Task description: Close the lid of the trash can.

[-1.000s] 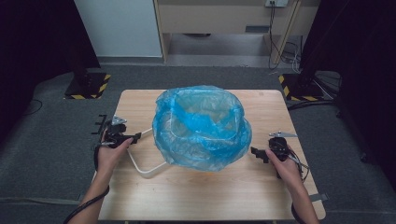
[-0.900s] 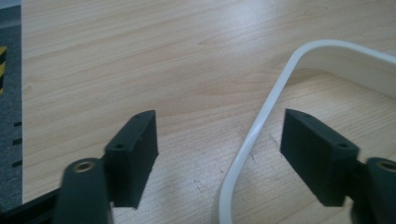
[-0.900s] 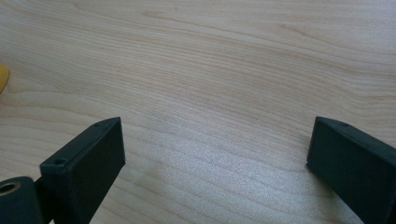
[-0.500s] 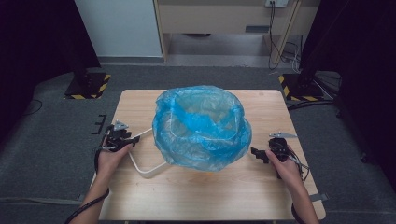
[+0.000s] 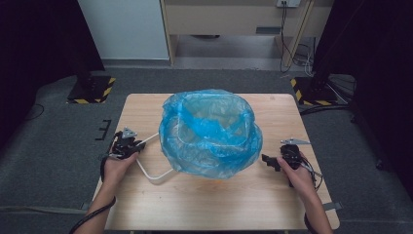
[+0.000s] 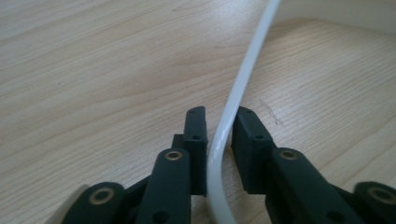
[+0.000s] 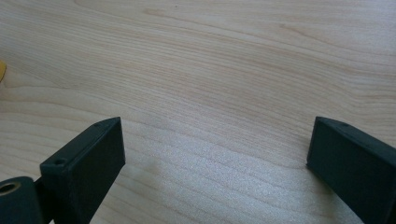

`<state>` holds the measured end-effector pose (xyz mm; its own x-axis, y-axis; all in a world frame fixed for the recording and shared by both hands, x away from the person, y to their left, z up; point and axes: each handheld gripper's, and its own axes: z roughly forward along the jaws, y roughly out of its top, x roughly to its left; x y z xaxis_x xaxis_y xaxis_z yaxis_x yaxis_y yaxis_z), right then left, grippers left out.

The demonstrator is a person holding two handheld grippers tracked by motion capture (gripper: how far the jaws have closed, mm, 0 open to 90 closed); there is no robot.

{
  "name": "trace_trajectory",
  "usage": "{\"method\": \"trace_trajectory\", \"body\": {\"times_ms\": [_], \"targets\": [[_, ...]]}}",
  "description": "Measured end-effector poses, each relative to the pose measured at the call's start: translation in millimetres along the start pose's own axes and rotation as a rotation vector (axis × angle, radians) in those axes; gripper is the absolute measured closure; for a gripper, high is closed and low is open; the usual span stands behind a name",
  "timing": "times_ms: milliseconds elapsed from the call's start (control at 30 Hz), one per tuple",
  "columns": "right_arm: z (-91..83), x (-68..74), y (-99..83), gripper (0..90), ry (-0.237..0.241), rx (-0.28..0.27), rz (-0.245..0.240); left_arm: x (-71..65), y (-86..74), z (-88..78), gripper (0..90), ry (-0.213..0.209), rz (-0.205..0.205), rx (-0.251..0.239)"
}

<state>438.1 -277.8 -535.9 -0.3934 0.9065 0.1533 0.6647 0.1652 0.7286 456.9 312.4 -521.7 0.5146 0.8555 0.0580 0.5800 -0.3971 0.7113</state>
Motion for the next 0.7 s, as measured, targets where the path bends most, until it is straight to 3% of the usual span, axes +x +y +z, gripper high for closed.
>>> {"method": "trace_trajectory", "body": {"times_ms": [333, 467, 700], "targets": [[0.1, 0.9, -1.0, 4.1, -0.005, -0.003, -0.006, 3.1, -1.2, -7.9, 82.3, -0.004, -0.016, -0.032], [-0.5, -0.5, -1.6, 4.1, 0.002, -0.013, 0.01, 10.0, -1.4, -18.6, 82.3, -0.019, -0.05, -0.076], [-0.7, -0.8, -3.1, 4.2, 0.003, -0.027, 0.015, 19.0, 2.8, -40.5, 82.2, -0.037, -0.035, -0.12]]}}
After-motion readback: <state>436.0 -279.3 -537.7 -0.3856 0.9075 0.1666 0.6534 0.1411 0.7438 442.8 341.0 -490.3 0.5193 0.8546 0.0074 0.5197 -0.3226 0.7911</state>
